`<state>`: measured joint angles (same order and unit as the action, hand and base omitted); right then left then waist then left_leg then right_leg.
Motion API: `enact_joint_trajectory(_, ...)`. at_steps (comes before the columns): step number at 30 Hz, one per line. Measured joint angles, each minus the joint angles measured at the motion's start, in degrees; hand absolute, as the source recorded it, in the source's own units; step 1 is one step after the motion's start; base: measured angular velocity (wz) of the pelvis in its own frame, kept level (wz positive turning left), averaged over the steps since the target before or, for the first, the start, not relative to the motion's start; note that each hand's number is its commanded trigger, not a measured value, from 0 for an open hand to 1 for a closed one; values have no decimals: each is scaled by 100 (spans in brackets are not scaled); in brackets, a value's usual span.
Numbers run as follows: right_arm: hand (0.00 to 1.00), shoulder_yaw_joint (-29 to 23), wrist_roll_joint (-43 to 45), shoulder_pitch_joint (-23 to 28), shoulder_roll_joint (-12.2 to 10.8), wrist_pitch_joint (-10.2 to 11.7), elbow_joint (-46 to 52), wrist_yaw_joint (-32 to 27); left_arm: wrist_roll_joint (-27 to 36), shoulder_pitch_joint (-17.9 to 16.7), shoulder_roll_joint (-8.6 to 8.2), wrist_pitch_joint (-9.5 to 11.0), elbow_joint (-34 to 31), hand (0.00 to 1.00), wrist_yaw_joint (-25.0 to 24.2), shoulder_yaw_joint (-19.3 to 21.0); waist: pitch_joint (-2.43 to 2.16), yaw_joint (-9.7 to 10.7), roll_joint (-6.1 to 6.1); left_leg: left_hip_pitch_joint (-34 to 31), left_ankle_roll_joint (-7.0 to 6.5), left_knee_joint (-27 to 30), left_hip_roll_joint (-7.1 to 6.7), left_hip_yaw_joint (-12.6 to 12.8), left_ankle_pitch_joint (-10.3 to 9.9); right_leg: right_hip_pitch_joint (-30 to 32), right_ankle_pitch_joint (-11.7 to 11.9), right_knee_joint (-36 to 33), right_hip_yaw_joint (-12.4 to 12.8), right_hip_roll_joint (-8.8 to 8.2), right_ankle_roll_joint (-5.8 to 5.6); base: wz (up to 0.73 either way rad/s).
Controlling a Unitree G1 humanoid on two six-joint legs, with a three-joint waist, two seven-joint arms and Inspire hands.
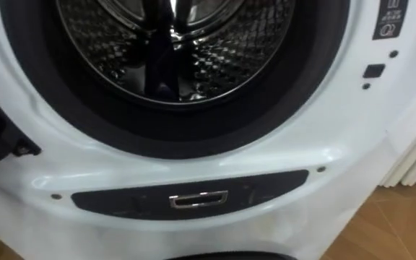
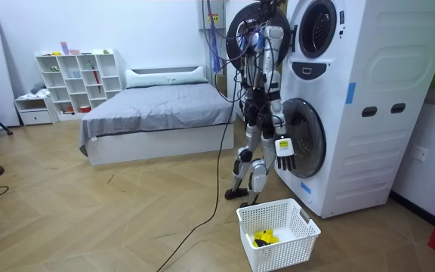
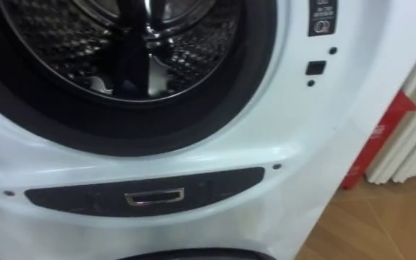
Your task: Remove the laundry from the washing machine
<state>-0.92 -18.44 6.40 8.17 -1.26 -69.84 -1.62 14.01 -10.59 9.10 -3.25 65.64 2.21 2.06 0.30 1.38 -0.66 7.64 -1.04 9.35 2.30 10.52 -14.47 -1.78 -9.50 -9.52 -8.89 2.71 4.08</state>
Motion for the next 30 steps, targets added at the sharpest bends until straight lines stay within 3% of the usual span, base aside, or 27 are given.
enact_joint_trajectory(5,0,203,76,-94,8,18,-80,65,-483,-24,-73,85,-48,0,348,1,25,-26,47,4,0,0,-3,-134,0,-53,-1,8,-137,-14,1,16)
enact_joint_trajectory(14,0,415,4,-72,-18,-13,-133,324,-748,-104,-75,61,-39,0,690,23,15,-65,183,67,1,15,-5,-138,0,-171,4,74,-148,-13,-10,3)
enact_joint_trajectory(20,0,424,20,-90,-18,-91,-169,444,-803,-176,-64,-119,-14,0,713,129,26,-146,245,-38,37,266,2,-200,-23,-217,-21,71,-229,-38,7,6)
enact_joint_trajectory(23,0,422,38,-88,-5,-131,-179,531,-902,-197,-69,-158,84,0,712,163,28,-217,269,-224,153,721,53,-199,-103,-198,-50,59,-258,-30,54,7)
enact_joint_trajectory(25,0,414,160,-80,8,-132,-178,554,-1136,-273,-67,-174,67,0,682,220,31,-304,266,-497,243,1373,160,-292,-228,-194,-106,-42,-291,26,142,-6)
enact_joint_trajectory(29,0,398,465,-131,45,-126,-138,559,-1260,-236,-84,-308,-3,0,540,214,40,-277,222,-981,316,2272,338,-388,-280,-89,-183,-118,-389,101,284,6)
enact_joint_trajectory(30,0,391,455,-127,73,-124,-135,543,-1246,-207,-99,-349,-61,0,505,214,32,-259,171,-1132,345,2695,459,-394,-325,-78,-219,-162,-442,162,344,0)
